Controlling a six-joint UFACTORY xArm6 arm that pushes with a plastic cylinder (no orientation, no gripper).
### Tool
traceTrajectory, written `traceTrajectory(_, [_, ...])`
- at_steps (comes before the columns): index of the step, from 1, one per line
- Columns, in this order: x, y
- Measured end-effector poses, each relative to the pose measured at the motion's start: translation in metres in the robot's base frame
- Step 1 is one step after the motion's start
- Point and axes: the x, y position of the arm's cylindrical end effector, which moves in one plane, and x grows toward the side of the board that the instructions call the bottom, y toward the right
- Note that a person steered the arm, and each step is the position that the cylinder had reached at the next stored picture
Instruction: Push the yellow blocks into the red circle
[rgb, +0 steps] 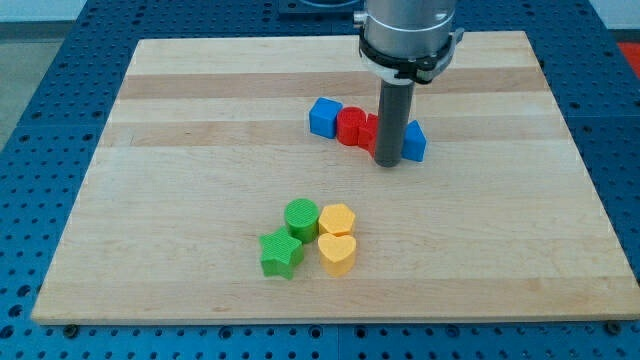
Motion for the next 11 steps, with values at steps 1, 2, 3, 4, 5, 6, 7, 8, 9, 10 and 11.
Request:
traceTrajectory(1, [0.022,0.002])
traceTrajectory(2, [0.078,0.007])
traceTrajectory(3, [0.122,0.008])
traceTrajectory(4, [0.152,0.001])
traceTrajectory(5, [0.167,-0.035])
traceTrajectory(6, [0.169,-0.064])
traceTrajectory(7, [0.166,-0.066])
traceTrajectory(8, [0.155,-0.066])
traceTrajectory(9, [0.138,-0.066])
traceTrajectory(10, [0.115,-0.066])
traceTrajectory(11, [0.087,-0.066])
